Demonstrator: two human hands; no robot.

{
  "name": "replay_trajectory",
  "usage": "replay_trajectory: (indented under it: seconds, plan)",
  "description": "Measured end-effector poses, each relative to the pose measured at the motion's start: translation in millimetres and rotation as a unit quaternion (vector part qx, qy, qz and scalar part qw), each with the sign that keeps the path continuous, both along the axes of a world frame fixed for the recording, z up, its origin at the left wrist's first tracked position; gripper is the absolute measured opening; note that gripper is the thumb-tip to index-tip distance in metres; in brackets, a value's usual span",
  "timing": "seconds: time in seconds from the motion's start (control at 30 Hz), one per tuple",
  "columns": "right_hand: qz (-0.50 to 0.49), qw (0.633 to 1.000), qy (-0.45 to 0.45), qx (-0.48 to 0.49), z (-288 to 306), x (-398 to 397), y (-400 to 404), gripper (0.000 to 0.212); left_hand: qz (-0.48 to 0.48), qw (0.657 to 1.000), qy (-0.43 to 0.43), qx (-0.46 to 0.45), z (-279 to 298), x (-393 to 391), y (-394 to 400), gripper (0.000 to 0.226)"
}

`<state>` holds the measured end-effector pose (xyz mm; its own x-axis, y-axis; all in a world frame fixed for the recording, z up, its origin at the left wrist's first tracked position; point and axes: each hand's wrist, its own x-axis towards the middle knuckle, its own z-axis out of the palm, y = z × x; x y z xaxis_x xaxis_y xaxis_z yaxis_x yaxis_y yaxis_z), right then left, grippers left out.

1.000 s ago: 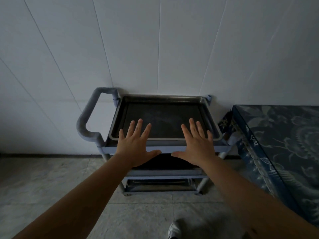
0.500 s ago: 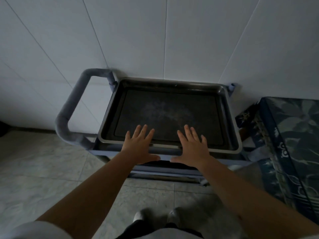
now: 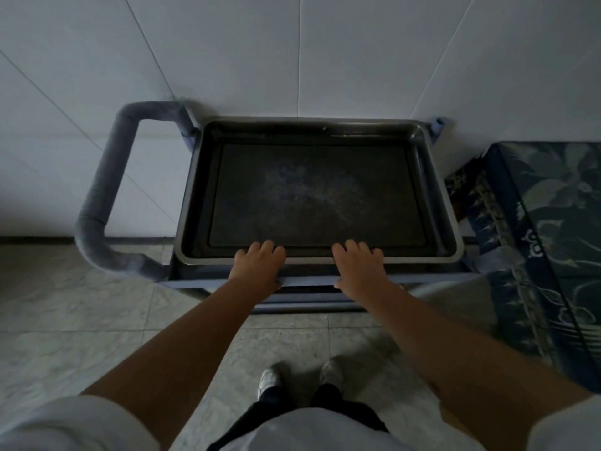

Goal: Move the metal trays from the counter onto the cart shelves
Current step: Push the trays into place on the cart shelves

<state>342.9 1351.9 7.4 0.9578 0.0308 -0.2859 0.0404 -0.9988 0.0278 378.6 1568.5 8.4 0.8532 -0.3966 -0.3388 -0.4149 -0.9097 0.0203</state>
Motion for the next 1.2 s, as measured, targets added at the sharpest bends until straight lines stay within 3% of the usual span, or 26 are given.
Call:
replay_trajectory:
  seconds: [0.37,0.73,0.83,1.0,1.2]
  plan:
    - [0.040,0.998,-0.048,-0.024,6.7,-25.0,16.6,0.013,-0.019,0.998,-0.058,-0.014,-9.3,-17.8,4.1,0.025]
    - [0.045,0.994,-0.097,-0.016,8.6,-36.6,22.2,0.011,-0.020,0.995,-0.086,-0.051,-12.3,-27.7,11.8,0.023]
    - [0.012,0.994,-0.109,-0.006,4.7,-44.0,22.3,0.024,0.006,0.994,-0.087,-0.061,-11.9,-37.0,13.0,0.038]
    - [0.002,0.997,-0.075,0.024,-0.9,-84.9,24.1,0.097,0.025,0.995,-0.089,-0.041,-13.2,-79.0,17.7,0.099]
    - [0.060,0.997,0.020,0.046,-27.4,-152.8,7.9,0.107,0.065,0.996,-0.033,-0.056,-20.1,-151.2,24.3,0.096]
